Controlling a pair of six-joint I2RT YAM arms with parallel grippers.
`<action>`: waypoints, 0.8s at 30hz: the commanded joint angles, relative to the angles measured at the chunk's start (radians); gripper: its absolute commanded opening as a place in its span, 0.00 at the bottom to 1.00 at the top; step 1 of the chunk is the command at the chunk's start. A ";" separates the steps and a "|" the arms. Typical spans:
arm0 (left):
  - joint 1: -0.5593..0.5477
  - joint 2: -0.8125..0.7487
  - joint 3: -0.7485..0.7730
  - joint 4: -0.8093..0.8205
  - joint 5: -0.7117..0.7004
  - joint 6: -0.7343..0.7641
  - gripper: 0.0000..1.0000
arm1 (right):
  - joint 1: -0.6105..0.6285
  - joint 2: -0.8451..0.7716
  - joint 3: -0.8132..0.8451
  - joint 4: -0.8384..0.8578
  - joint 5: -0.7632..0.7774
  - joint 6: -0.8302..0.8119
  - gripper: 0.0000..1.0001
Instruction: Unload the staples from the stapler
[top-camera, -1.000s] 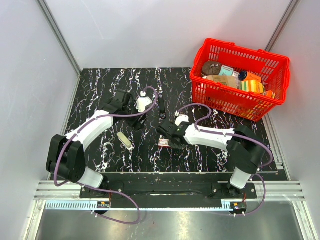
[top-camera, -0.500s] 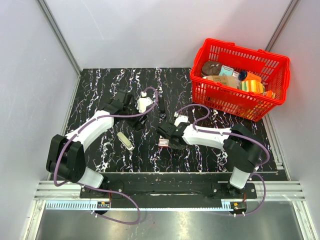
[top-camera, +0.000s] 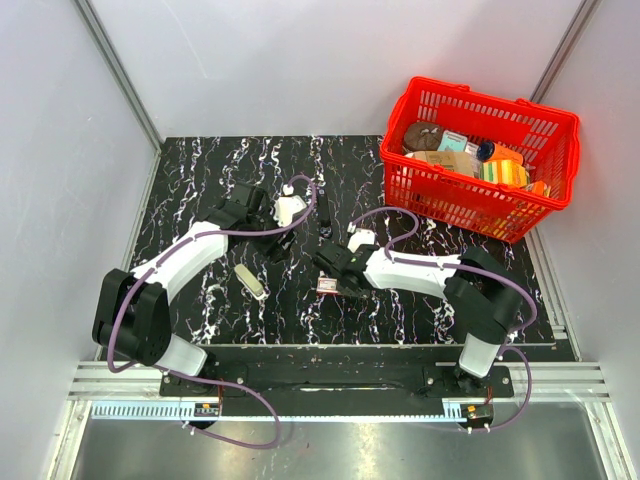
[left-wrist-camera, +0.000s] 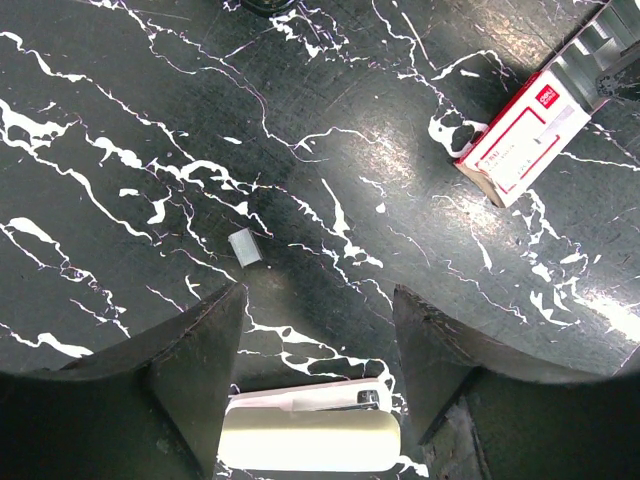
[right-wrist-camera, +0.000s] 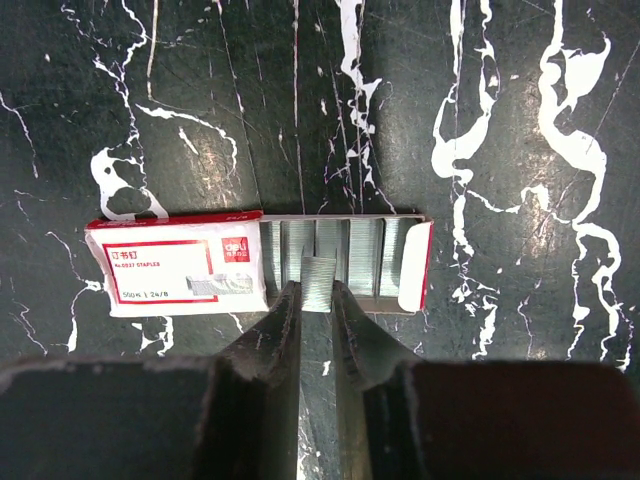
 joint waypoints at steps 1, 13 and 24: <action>-0.006 -0.034 -0.003 0.039 -0.009 -0.010 0.65 | -0.011 0.003 0.016 0.024 0.029 -0.007 0.00; -0.015 -0.043 -0.002 0.038 -0.005 -0.024 0.65 | -0.028 0.001 0.000 0.040 0.016 -0.011 0.00; -0.023 -0.042 0.003 0.033 -0.006 -0.031 0.65 | -0.034 0.009 -0.003 0.044 -0.006 -0.013 0.00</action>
